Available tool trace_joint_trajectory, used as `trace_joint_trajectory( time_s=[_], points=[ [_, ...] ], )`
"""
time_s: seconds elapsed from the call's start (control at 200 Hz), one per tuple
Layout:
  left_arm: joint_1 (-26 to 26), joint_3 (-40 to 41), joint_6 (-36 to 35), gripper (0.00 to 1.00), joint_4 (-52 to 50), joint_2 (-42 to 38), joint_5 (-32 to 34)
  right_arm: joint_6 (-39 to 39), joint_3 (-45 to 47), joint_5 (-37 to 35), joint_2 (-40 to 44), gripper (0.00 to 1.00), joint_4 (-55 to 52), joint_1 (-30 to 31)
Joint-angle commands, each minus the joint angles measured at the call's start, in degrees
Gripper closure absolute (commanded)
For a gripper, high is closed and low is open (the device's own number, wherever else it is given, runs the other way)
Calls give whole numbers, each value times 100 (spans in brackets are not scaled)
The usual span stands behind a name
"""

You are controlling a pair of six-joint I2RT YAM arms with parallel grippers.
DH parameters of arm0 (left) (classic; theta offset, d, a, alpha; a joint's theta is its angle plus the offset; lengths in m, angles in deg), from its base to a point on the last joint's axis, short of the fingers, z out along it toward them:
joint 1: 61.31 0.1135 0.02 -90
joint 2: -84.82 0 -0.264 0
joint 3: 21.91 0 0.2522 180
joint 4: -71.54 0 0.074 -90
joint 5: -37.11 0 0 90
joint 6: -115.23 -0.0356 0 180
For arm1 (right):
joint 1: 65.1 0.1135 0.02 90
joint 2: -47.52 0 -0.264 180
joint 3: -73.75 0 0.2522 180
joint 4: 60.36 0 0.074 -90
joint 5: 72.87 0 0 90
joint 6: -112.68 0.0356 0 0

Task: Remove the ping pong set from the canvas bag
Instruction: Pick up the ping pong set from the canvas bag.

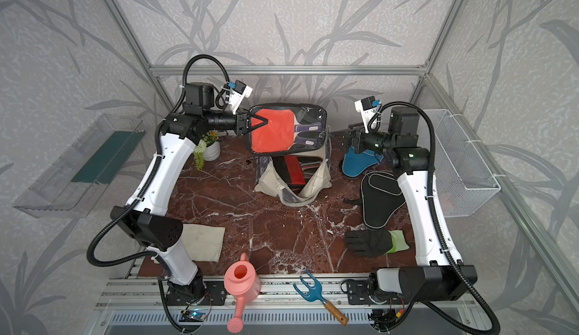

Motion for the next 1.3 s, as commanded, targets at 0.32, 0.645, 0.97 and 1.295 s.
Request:
trace_joint_trajectory(
  time_s=[0.32,0.645,0.97,1.295],
  points=[
    [-343,-1267,-2784,100,-2968,138,-671,-3011,-2603,1011,-965,1,-3360,1120],
    [-463,-1416,-3501,100,-3568,177,-837,-3767,-5553,869,-3487,1,-5114,1700],
    [-489,-1586,-3438,100,-3532,336,-785,-4532,-6127,1651,-4630,1,-6251,2219],
    [-507,-1617,-3235,100,-3387,322,-668,-4241,-6330,1409,-4798,100,-6228,2385]
  ],
)
